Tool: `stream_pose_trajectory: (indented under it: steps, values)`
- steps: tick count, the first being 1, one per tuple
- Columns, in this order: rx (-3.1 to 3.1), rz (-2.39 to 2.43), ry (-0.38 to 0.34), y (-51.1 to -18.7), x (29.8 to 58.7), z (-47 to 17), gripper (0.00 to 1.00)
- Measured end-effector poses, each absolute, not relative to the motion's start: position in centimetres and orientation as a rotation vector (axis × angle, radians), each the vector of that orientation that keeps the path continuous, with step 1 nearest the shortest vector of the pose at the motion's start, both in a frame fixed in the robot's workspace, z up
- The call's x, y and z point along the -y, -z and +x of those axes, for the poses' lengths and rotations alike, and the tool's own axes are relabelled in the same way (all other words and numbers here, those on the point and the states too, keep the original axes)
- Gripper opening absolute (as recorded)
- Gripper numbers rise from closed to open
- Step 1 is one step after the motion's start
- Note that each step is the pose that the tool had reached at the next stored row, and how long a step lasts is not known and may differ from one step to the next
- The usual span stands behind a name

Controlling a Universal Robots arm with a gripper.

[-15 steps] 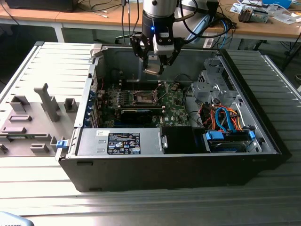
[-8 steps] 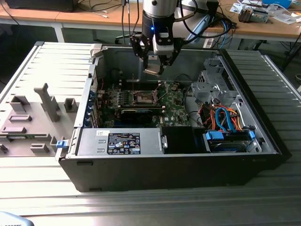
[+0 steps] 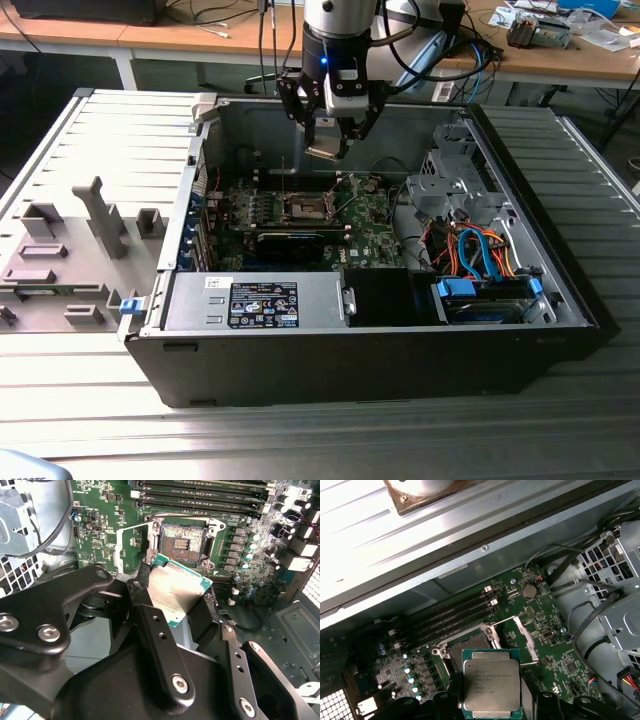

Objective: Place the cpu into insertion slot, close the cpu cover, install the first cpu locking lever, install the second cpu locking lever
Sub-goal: 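Place the cpu into insertion slot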

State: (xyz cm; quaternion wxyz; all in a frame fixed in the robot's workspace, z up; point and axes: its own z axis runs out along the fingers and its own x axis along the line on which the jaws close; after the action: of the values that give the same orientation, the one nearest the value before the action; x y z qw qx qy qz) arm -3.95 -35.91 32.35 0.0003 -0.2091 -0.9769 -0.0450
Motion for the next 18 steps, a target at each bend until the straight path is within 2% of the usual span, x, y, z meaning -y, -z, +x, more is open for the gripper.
stream_pose_trajectory:
  steps: [18]
  values:
    - [3.060,-0.700,0.141,-32.30,35.91,-3.95,0.55]
